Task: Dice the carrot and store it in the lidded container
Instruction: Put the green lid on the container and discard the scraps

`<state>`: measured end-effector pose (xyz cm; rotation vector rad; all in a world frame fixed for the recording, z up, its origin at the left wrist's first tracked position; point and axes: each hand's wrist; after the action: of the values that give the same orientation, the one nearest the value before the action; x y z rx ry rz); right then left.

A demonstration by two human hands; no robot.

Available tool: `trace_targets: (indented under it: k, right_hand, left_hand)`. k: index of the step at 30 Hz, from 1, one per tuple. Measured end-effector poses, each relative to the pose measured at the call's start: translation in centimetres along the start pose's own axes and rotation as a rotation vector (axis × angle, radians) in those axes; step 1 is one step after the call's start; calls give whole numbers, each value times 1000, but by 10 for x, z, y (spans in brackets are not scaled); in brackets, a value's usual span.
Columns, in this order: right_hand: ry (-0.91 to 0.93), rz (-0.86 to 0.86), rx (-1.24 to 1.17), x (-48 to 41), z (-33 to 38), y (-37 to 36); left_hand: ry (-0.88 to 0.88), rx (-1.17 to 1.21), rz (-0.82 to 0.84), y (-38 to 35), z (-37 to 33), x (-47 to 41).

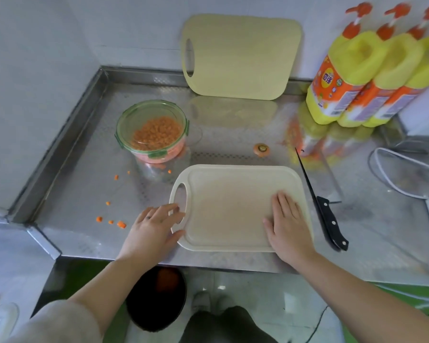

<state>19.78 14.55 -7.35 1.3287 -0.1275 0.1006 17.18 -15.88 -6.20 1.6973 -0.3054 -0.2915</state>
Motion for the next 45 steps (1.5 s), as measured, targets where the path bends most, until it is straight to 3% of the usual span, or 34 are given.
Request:
trace_targets:
  k: [4, 11, 13, 16, 17, 20, 25, 30, 32, 36, 40, 42, 45]
  right_hand:
    - [28, 38, 101, -3, -8, -4]
    - [16, 50, 124, -24, -17, 0]
    - [35, -54, 61, -26, -16, 7]
    - [-54, -374, -8, -21, -29, 20]
    - [-178, -400, -31, -17, -36, 25]
    - [-504, -271, -85, -7, -53, 35]
    - [-508, -272, -218, -11, -59, 46]
    - [-459, -635, -615, -12, -54, 73]
    - [-412, -559, -707, -14, -53, 83]
    - [-308, -146, -960, -16, -30, 85]
    - [-238, 159, -966, -19, 0, 65]
    - [-172, 206, -887, -26, 6, 52]
    - [-117, 133, -601, -36, 6, 42]
  left_hand:
    - [-45, -140, 40, -10, -1, 6]
    - [12, -103, 17, -12, -14, -10]
    - [31, -107, 33, -12, -14, -13]
    - [57, -72, 95, -5, -18, -13]
    - [78, -72, 120, -4, -19, -13]
    - [100, -53, 166, 1, -20, -14]
    - [76, -105, 188, 9, -22, -21]
    - [53, -93, 202, 13, -30, -27]
    - [39, -68, 189, 14, -34, -30]
    - [65, -30, 164, 16, -39, -28]
    - [85, 3, 138, 12, -30, -13]
    - [89, 0, 209, 13, -28, -6]
    - [52, -84, 327, 16, -28, -1]
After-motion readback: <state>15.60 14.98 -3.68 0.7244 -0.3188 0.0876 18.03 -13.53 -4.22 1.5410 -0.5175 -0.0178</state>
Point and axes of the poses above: each hand's wrist, its own x-axis away from the middle knuckle, its own y-axis out of the back of the hand, z = x × y, and after that the axes turned 3 degrees about y, right-handed
